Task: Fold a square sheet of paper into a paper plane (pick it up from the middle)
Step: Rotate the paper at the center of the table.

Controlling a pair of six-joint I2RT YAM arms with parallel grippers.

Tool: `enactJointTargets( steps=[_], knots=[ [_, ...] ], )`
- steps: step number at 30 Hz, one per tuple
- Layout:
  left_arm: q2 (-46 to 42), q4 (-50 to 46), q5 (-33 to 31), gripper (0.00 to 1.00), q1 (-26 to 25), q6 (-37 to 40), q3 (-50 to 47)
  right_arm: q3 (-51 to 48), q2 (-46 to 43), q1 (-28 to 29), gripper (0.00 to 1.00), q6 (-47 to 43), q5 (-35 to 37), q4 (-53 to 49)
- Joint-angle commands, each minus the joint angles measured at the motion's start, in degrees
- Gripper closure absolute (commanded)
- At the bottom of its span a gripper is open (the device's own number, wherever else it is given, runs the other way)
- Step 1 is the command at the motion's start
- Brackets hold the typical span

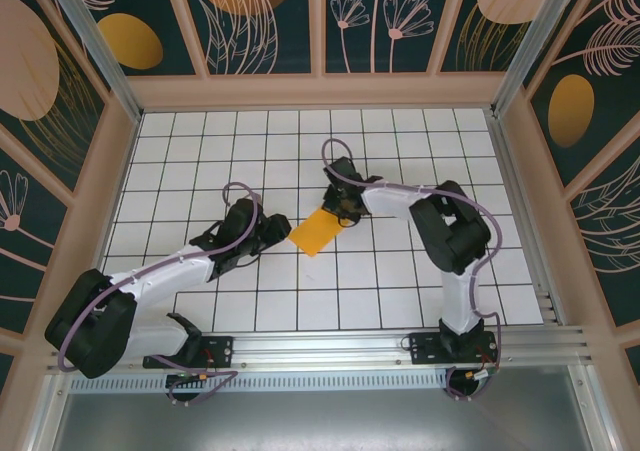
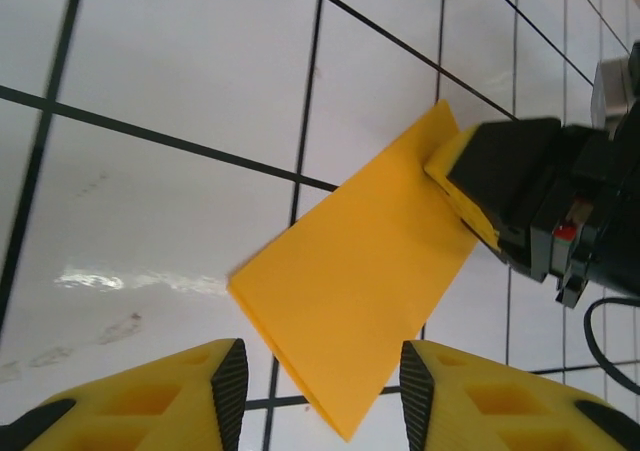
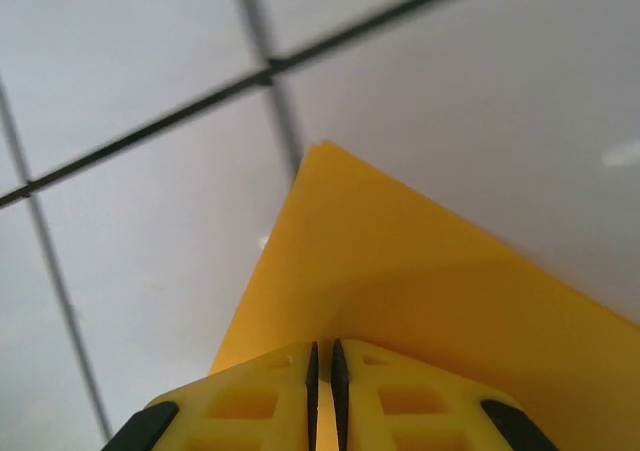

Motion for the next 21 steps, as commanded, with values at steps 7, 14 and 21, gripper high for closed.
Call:
enactJointTargets(
  steps=[7,14,21],
  knots=[
    [3.5,9.5,4.3,0.66,-5.5,-4.0,0.1,-18.2,-19.9,-1.8,0.83,-6.3,-7.9,14.8],
    [10.1,17.5,6.4,0.9,-8.1,-8.6,1.4,-28.4,-23.3,-2.3,0.99,-3.6,-17.7,20.9],
    [18.9,18.1,8.6,1.0,-9.9,-10.7,6.1,-31.8,-21.9,-2.3,1.0,-2.8,-20.8,25.8]
  ],
)
